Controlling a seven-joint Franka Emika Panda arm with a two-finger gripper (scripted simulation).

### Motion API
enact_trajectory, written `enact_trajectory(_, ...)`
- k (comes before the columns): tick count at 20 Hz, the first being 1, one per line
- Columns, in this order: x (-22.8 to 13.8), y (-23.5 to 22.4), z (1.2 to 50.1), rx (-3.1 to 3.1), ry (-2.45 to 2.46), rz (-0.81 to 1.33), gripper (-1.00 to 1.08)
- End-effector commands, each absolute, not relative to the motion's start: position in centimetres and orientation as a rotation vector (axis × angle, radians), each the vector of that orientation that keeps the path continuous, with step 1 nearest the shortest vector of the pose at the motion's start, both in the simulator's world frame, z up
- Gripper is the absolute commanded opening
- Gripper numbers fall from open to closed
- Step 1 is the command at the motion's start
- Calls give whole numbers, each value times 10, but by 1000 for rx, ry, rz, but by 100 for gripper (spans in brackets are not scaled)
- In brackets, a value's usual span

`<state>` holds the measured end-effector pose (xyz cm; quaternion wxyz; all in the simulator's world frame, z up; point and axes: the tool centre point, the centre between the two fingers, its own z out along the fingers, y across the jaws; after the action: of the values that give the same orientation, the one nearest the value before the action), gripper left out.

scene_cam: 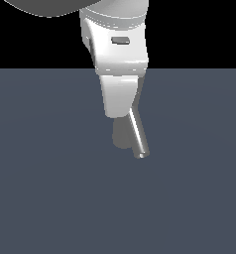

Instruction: Turn on the faucet by rotating a designated handle.

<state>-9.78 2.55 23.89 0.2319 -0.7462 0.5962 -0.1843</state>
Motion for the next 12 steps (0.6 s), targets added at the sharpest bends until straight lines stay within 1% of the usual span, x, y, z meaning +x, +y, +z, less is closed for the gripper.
enact_trajectory(1,-100,13,235,-2038,1667,-511,-100)
enact_trajectory(12,-107,3,229,-2037,1670,-511,-100)
